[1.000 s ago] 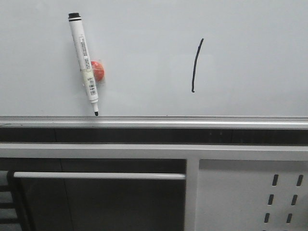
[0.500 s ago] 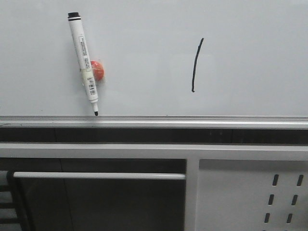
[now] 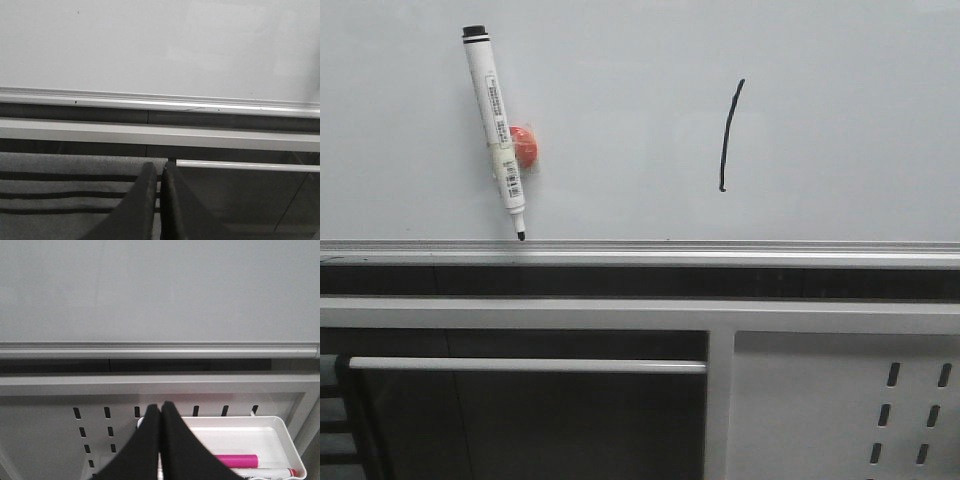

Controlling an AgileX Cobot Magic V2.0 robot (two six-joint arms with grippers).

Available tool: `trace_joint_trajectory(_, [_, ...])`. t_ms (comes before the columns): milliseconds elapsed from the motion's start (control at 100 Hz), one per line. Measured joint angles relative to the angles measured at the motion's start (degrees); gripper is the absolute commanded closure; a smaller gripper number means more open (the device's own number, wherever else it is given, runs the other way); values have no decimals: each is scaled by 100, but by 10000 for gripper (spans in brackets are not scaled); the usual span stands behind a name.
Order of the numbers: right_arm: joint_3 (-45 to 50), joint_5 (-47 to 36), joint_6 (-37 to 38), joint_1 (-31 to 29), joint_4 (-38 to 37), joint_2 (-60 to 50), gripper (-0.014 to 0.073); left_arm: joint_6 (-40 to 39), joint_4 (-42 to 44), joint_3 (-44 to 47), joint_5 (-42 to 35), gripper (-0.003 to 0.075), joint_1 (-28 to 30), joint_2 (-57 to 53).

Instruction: Write number 1 on whiteboard

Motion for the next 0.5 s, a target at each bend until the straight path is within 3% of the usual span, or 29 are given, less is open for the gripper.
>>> trace_joint_trajectory(500, [0, 0, -283, 0, 275, 0, 669, 0, 0, 0, 0, 738, 0, 0])
